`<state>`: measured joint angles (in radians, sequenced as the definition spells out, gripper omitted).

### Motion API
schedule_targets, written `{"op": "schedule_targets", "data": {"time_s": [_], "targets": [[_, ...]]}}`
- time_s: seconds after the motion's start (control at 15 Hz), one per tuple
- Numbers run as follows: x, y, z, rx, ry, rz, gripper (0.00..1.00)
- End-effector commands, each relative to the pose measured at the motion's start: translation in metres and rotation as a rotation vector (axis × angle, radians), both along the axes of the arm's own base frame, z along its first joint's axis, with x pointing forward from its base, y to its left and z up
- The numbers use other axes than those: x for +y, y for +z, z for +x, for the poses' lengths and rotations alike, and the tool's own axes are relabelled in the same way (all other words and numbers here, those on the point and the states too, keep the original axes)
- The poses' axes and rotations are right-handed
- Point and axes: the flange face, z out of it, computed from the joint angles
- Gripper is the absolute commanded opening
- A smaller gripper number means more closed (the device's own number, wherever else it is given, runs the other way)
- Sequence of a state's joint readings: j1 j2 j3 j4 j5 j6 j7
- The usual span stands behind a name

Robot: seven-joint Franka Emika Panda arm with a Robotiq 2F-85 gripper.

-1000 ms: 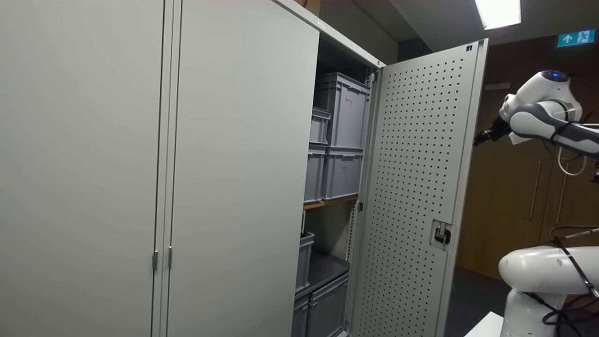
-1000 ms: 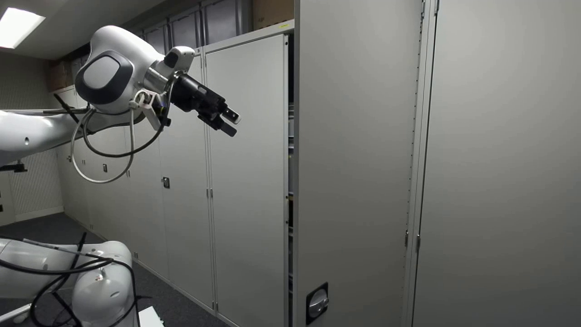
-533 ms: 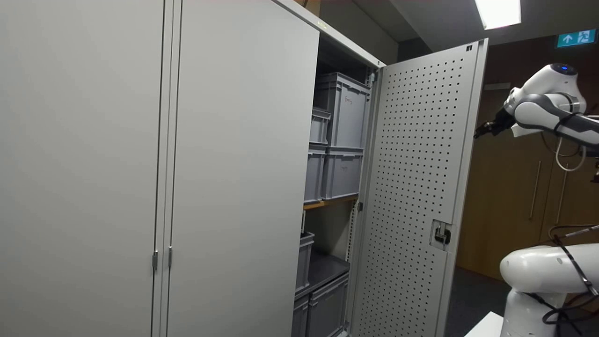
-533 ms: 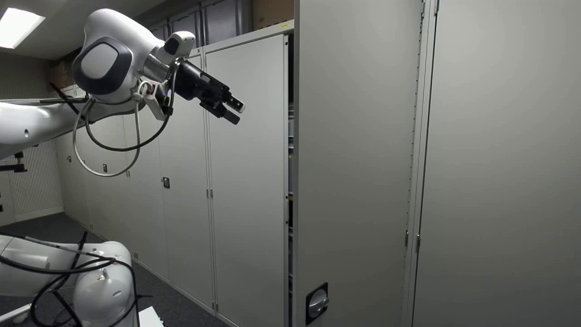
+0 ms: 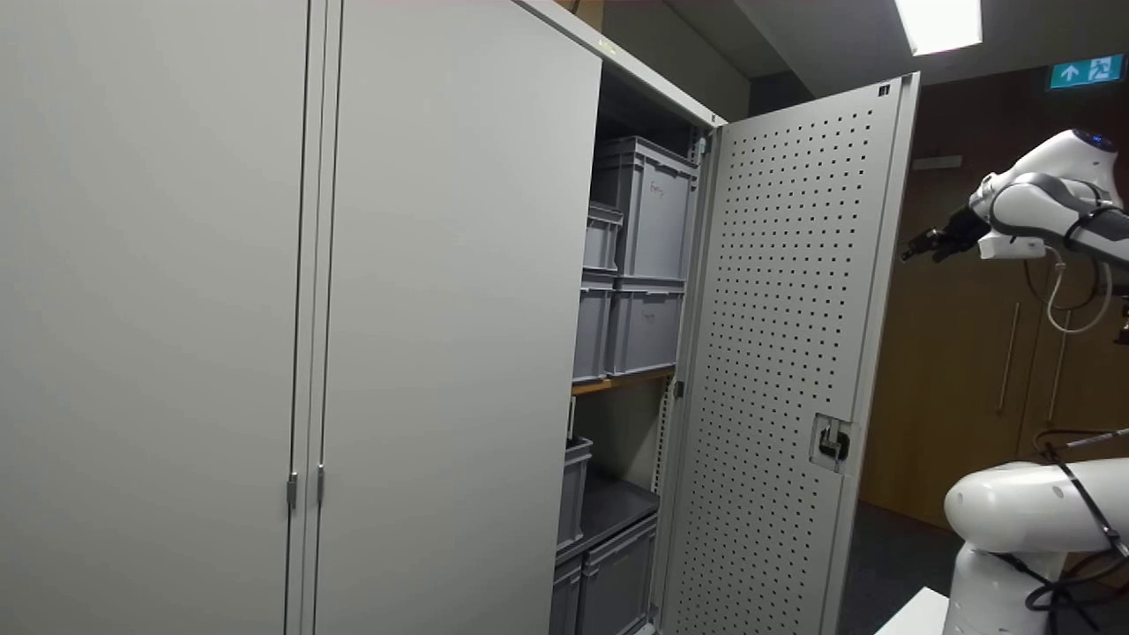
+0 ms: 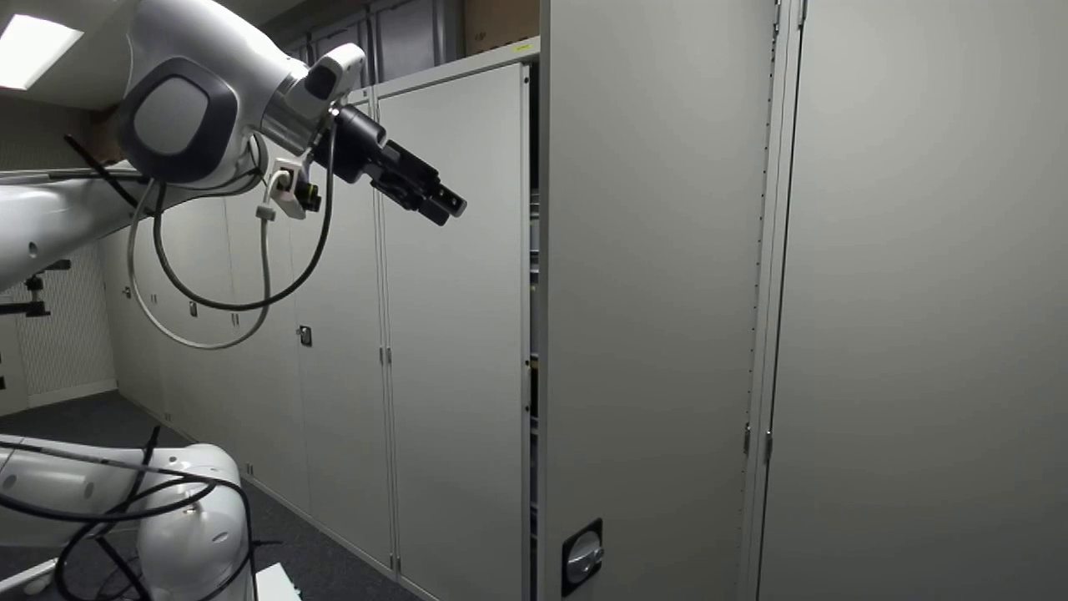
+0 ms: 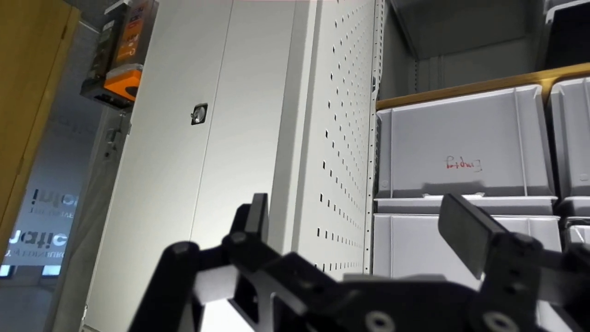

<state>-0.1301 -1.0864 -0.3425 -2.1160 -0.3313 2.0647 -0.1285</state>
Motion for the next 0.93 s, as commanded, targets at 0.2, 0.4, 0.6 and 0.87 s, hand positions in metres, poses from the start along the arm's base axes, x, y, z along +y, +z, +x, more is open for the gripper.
{"op": "schedule_targets", "data": {"time_s": [0.2, 0.4, 0.6, 0.87], "targets": [[-0.028, 0.028, -0.011, -0.064, 0.028, 0.046, 1.0], [-0.034, 0.038, -0.014, -0.081, 0.024, 0.065, 1.0], [-0.028, 0.029, -0.017, -0.093, 0.022, 0.073, 1.0], [-0.025, 0.032, -0.012, -0.103, 0.059, 0.082, 1.0]]}}
